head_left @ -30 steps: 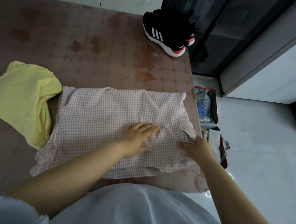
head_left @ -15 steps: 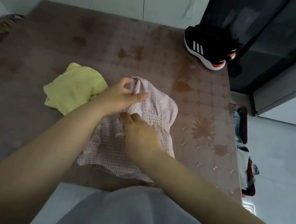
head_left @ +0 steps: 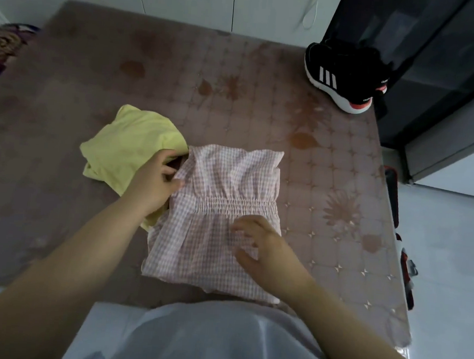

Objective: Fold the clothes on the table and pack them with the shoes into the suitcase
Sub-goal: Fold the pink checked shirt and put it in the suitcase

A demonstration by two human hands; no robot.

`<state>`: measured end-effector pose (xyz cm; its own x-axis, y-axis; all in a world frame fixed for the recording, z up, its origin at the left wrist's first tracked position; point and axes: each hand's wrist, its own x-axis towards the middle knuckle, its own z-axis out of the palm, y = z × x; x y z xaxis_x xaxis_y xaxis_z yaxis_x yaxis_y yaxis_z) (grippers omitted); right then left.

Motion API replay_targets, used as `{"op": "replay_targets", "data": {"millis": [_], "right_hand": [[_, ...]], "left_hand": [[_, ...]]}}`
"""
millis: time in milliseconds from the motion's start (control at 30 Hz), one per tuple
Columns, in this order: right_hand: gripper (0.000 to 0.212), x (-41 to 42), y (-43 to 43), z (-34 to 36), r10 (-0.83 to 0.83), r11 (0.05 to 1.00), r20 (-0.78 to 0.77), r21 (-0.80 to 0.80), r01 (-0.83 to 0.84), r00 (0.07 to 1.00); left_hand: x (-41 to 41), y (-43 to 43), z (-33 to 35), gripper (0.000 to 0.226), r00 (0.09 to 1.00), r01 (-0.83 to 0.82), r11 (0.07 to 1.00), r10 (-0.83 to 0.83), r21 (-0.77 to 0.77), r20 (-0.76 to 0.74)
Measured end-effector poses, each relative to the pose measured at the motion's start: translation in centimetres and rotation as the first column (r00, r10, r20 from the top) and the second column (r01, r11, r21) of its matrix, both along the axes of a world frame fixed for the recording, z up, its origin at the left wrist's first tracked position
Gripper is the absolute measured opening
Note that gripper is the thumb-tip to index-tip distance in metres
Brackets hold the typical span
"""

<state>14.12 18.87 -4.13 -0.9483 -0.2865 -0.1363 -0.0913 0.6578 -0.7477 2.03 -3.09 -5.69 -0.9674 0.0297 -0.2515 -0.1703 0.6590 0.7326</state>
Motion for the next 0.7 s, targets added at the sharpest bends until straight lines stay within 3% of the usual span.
{"op": "replay_targets", "data": {"millis": [67, 133, 200, 267, 367, 467, 600, 700], "right_hand": [[0.034, 0.3, 2.3, -1.4, -0.244, 0.966, 0.044, 0.098, 0.239, 0.969], [0.041, 0.4, 3.8, -2.9, -0.440, 0.892, 0.192, 0.210, 0.401, 0.877], [0.050, 0.4, 4.0, -4.3, -0.534, 0.841, 0.394, 0.155, 0.519, 0.748], [0.051, 0.2, 3.4, -5.1, -0.542, 0.814, 0.501, 0.113, 0.569, 0.675], [0.023, 0.1, 2.7, -5.2, -0.527, 0.822, 0.513, 0.104, 0.560, 0.678], [0.009, 0.2, 3.7, -4.9, -0.581, 0.747, 0.481, -0.003, 0.664, 0.656], [0.027, 1.7, 6.8, -4.4, -0.720, 0.573, 0.411, -0.104, 0.813, 0.560], [0.031, 3.3, 9.7, -4.5, -0.734, 0.575, 0.382, -0.090, 0.813, 0.561]], "left_hand": [[0.3, 0.1, -0.8, 0.063, 0.999, 0.036, 0.995, -0.037, -0.093, -0.012], [0.0, 0.7, -1.4, 0.060, 0.998, 0.031, 0.992, -0.037, -0.123, -0.051], [-1.0, 1.7, -1.7, 0.056, 0.995, 0.024, 0.995, -0.034, -0.099, -0.099], [-2.3, 2.9, -1.8, 0.058, 0.999, 0.019, 0.996, -0.022, -0.082, -0.046], [-3.8, 4.3, -2.4, 0.058, 0.996, 0.018, 0.991, -0.007, -0.129, 0.089], [-4.2, 5.3, -2.7, 0.042, 0.997, -0.003, 0.996, 0.010, -0.084, 0.081], [-4.3, 8.5, -1.7, 0.042, 0.997, 0.066, 0.991, -0.070, 0.119, 0.027], [-4.7, 11.2, -1.3, 0.044, 0.995, 0.101, 0.990, -0.100, 0.102, -0.013]]}}
